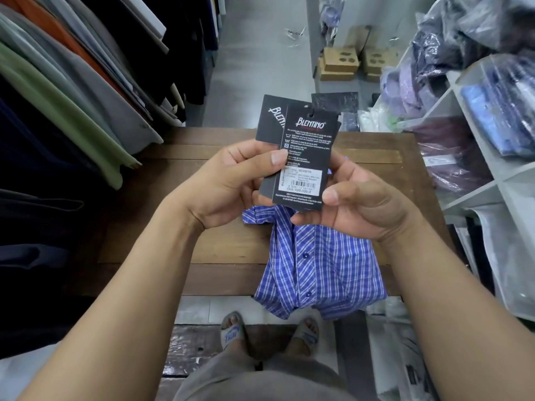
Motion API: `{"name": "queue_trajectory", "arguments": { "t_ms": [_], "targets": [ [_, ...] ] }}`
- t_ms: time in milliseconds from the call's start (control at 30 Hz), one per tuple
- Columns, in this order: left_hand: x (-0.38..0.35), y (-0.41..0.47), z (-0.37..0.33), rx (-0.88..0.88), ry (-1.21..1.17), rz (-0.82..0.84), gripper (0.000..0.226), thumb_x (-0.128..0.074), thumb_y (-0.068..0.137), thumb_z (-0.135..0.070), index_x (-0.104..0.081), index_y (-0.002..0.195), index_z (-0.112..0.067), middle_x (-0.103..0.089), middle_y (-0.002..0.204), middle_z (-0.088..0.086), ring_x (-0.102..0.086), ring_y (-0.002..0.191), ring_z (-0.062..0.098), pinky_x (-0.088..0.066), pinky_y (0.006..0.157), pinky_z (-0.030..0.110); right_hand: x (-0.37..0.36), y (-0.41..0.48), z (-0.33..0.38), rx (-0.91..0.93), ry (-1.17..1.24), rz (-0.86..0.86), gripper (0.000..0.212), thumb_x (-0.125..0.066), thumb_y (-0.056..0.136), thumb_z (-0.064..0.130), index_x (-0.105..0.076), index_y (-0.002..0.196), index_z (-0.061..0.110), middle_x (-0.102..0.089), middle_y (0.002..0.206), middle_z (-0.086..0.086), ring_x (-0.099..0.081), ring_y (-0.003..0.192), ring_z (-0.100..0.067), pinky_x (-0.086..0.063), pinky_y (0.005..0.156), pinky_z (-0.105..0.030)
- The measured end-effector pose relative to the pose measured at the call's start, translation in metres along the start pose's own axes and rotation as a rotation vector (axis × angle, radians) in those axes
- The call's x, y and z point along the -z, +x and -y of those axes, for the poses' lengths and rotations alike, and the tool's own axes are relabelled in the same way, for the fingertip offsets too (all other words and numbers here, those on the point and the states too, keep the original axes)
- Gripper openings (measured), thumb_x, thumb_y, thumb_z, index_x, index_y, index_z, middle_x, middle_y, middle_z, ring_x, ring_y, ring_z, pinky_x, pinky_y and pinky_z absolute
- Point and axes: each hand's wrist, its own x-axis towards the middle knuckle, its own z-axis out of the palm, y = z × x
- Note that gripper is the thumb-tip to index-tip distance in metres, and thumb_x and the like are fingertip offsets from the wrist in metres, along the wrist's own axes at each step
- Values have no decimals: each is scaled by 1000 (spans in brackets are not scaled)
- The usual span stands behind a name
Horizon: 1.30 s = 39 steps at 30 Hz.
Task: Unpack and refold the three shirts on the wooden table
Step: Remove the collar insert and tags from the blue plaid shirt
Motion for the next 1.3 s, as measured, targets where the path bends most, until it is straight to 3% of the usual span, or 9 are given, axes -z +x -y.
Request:
{"name": "queue_trajectory", "arguments": {
  "t_ms": [100, 300, 500, 633, 967, 1100, 1300],
  "targets": [
    [-3, -2, 1, -7, -26, 1, 66, -91, 62, -43, -68, 111, -6, -74, 102, 11, -72, 80, 20, -57, 54, 26, 1, -2, -1, 1, -1, -8, 70, -80, 75, -2, -52, 137, 16, -63, 124, -23, -66, 109, -38, -58, 84, -48],
    [-7, -1, 0, 0, 24, -15, 80, -93, 60, -47, -63, 118, 0, -69, 102, 18, -64, 73, 23, -53, 52, 23, 1, -3, -3, -6, -15, -13, 62, -77, 77, -2, -60, 132, 19, -66, 124, -21, -67, 110, -38, -59, 84, -46],
    [-6, -4, 0, 12, -48, 21, 49, -91, 64, -39, -76, 104, -15, -75, 93, 8, -70, 61, 14, -54, 49, 19, -2, -4, 2, -20, -9, -25, 73, -83, 72, 2, -52, 137, 17, -64, 124, -21, -66, 109, -38, -58, 83, -47],
    [-11, -8, 2, 7, -52, -1, 27, -76, 71, -28, -80, 97, -20, -76, 88, 4, -67, 54, 10, -52, 47, 16, -3, -5, 3, -28, -48, -9, 74, -84, 73, 5, -51, 138, 17, -63, 125, -20, -64, 111, -39, -57, 86, -50],
    [-16, -4, -4, -5, -6, -98, 27, -76, 70, -31, -80, 93, -17, -76, 90, 6, -67, 59, 10, -54, 49, 17, 2, -4, 2, -7, 34, -7, 71, -77, 78, 2, -45, 141, 15, -63, 127, -21, -66, 111, -36, -58, 86, -50],
    [-15, -1, -5, -20, 19, -119, 10, -76, 86, -25, -79, 94, -19, -76, 92, 6, -67, 64, 12, -55, 50, 17, 4, -1, 2, 6, 62, -13, 65, -74, 79, 1, -49, 138, 16, -64, 125, -20, -68, 106, -34, -58, 85, -49],
    [-15, 2, -7, 1, 4, -166, 28, -66, 90, -27, -69, 112, -8, -73, 95, 5, -65, 59, 8, -50, 47, 14, 2, 2, 2, 7, 44, -94, 75, -84, 71, 9, -50, 137, 18, -63, 116, -20, -70, 88, -27, -60, 77, -43]
  ]
}}
